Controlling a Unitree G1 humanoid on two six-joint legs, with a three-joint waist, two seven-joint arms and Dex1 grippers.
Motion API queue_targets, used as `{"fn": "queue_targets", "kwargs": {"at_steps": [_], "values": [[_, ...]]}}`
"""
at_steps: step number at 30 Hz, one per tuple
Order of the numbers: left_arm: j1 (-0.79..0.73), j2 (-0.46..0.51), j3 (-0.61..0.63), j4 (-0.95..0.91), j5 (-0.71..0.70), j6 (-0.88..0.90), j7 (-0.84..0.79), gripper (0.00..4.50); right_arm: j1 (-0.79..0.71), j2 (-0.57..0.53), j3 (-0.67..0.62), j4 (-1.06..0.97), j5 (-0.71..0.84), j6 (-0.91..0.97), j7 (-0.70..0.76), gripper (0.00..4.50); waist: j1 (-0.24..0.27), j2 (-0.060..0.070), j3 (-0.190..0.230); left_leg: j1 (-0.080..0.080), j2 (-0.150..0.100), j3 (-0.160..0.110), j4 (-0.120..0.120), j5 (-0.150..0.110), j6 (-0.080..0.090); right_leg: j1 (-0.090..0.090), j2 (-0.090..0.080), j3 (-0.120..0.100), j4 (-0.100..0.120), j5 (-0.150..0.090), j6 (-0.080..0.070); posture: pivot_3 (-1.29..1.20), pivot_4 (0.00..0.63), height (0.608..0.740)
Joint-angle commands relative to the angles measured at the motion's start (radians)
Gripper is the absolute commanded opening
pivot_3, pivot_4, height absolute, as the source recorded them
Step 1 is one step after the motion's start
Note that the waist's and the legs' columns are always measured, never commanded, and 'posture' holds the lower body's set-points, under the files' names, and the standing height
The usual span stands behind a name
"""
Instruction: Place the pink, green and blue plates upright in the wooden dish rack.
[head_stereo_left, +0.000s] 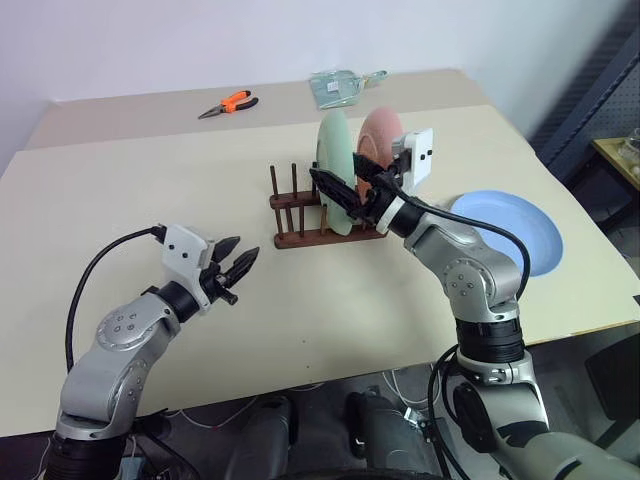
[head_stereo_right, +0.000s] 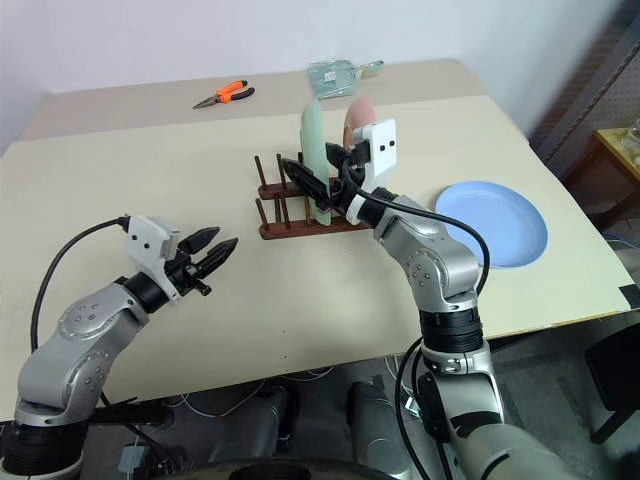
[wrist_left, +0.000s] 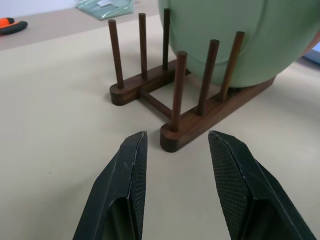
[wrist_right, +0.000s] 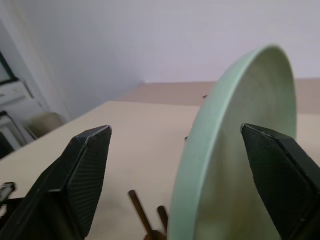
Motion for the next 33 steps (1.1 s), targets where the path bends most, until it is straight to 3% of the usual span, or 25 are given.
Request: {"fn": "queue_targets", "kwargs": {"at_steps": [1,10,16,20,25,32,33], "values": [[-0.015,0.001,-0.004,-0.039,0.000,-0.005,-0.008,1.97,-0.032,-0.056,0.030,-0.057,-0.065,-0.075,0.045,3.92,0.000,0.000,0.000,0.000,0.000,0.000,0.000,0.000,0.000,0.000,0.000,0.000,0.000,0.000,0.000,0.00,0.150,0.740],[-0.039,-0.005,-0.021,-0.003,0.007,-0.016,-0.025,1.97,-0.008,-0.259,0.059,-0.140,-0.205,-0.209,0.167,3.92,0.001,0.000,0.000,-0.001,0.000,0.000,0.001,0.000,0.000,0.000,0.000,-0.001,-0.001,0.000,0.000,0.00,0.150,0.740],[-0.086,-0.019,-0.073,0.052,0.024,-0.034,-0.064,1.97,0.063,-0.420,-0.132,-0.160,-0.205,-0.212,0.162,3.92,0.017,0.000,0.000,-0.004,0.000,-0.001,0.003,0.000,0.001,0.000,0.000,-0.002,-0.003,0.000,0.000,0.00,0.150,0.740],[-0.128,-0.031,-0.125,0.103,0.050,-0.054,-0.102,1.97,0.257,-0.529,-0.230,-0.148,-0.225,-0.223,0.205,3.92,0.029,0.001,0.000,-0.005,0.000,-0.001,0.004,-0.001,0.002,0.001,-0.001,-0.002,-0.006,-0.001,-0.001,0.00,0.150,0.740],[-0.156,-0.041,-0.157,0.139,0.074,-0.077,-0.133,1.97,0.448,-0.568,-0.188,-0.090,-0.351,-0.250,0.168,3.92,0.017,0.003,0.000,-0.006,0.000,0.001,0.004,-0.001,0.003,0.000,-0.001,0.000,-0.006,-0.001,-0.001,0.00,0.150,0.740],[-0.142,-0.050,-0.167,0.124,0.088,-0.082,-0.137,1.97,0.438,-0.538,-0.103,0.189,-0.525,-0.287,0.038,3.92,0.023,0.005,0.000,-0.004,0.000,0.003,0.005,-0.001,0.003,0.001,0.000,0.000,-0.005,-0.001,-0.001,0.00,0.150,0.740],[-0.138,-0.050,-0.166,0.120,0.090,-0.083,-0.134,1.97,0.423,-0.536,-0.095,0.220,-0.537,-0.291,0.030,3.69,0.021,0.006,-0.001,-0.004,0.000,0.003,0.004,-0.001,0.003,0.001,0.000,0.000,-0.005,-0.001,-0.001,0.00,0.150,0.740]]}}
